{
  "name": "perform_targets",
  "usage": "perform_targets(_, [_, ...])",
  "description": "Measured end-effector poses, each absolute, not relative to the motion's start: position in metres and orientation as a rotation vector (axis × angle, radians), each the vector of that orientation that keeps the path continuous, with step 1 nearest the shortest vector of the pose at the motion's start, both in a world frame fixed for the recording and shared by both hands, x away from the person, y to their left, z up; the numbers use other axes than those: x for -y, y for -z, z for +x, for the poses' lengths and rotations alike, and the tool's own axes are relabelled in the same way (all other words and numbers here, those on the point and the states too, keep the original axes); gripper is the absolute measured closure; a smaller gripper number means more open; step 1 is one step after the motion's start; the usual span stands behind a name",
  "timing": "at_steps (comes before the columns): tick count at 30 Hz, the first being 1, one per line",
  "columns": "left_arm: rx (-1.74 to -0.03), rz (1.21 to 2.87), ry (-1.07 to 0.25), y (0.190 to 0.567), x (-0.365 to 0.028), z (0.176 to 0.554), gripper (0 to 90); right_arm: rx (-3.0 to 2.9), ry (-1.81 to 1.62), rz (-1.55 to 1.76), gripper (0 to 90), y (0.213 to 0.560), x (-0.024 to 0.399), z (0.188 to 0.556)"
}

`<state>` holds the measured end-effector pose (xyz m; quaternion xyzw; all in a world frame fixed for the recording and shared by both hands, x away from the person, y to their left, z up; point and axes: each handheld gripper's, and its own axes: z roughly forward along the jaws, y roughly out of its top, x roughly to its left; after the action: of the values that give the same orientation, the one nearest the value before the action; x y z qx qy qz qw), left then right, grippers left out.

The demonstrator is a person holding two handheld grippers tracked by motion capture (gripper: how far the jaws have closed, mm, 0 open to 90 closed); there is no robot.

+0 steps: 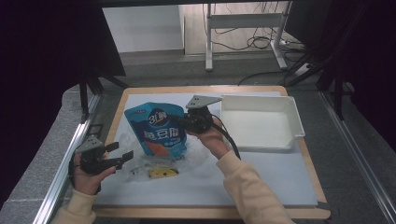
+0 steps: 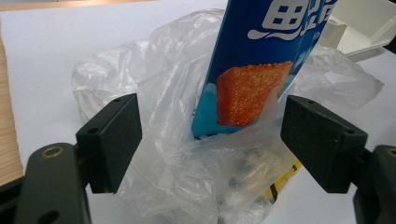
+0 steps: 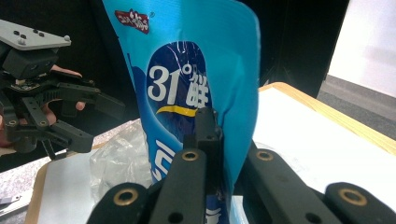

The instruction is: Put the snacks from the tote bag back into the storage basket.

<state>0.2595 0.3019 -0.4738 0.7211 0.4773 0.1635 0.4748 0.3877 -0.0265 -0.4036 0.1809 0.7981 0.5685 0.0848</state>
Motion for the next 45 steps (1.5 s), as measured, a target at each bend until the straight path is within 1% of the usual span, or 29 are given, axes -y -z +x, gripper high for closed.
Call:
perform_targets(25, [-1.169,1.759,-0.401,0.473,-0.304,0.259,20.8,-2.322,-1.775,0.614,88.6,0.405,0.020,0.381])
perform_targets(45, [-1.169,1.763,-0.400,0.474,-0.305,0.260,20.8,-2.283,-1.828,0.572,88.8,0.388,0.007,0.371])
